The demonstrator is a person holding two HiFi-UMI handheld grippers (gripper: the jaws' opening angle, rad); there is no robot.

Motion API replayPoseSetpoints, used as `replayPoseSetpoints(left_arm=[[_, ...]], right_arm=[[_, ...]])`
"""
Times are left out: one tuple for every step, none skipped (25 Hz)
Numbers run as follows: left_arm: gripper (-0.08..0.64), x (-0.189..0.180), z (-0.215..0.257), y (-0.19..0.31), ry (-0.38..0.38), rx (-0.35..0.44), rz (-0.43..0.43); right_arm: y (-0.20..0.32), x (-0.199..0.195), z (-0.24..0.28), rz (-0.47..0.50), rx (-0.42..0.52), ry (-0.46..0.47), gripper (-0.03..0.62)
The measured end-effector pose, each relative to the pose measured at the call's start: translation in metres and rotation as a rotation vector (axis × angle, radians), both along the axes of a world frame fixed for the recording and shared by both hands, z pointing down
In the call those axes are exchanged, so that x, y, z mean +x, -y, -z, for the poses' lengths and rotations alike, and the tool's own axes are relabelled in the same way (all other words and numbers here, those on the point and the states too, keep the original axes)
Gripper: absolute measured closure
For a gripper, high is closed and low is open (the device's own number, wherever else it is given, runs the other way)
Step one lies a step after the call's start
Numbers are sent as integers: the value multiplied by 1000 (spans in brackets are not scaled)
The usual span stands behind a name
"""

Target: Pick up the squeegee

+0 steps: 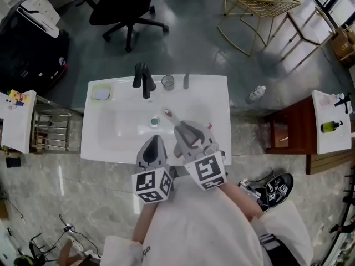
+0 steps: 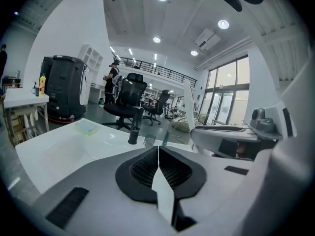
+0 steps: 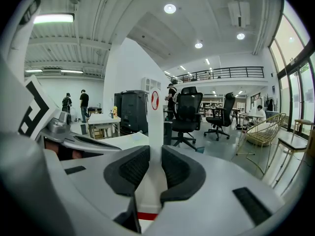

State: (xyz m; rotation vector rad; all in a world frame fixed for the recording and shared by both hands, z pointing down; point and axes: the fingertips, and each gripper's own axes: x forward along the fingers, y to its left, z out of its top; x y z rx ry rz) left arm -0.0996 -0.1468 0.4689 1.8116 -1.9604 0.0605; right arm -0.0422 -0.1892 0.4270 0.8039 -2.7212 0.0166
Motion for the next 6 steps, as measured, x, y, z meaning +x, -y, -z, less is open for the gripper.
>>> replayPoseSetpoints(left_arm=[[534, -2, 0, -2, -1, -1, 7], [534, -4, -1, -3, -1, -1, 13], [533, -5, -1, -4, -1, -2, 18], [533, -7, -1, -5, -1, -2, 22], [533, -9, -1, -6, -1, -2, 25], [534, -11, -1, -7, -1, -2, 28]], right_arm=[[0, -2, 0, 4, 0, 2, 497], [-1, -3, 1, 8, 1, 3, 499], [-1, -5, 1, 10, 2, 4, 497], [-2, -6, 1, 12, 4, 4, 497], [-2, -8, 1, 14, 4, 4, 497], [-3, -9, 1, 15, 4, 5, 497]])
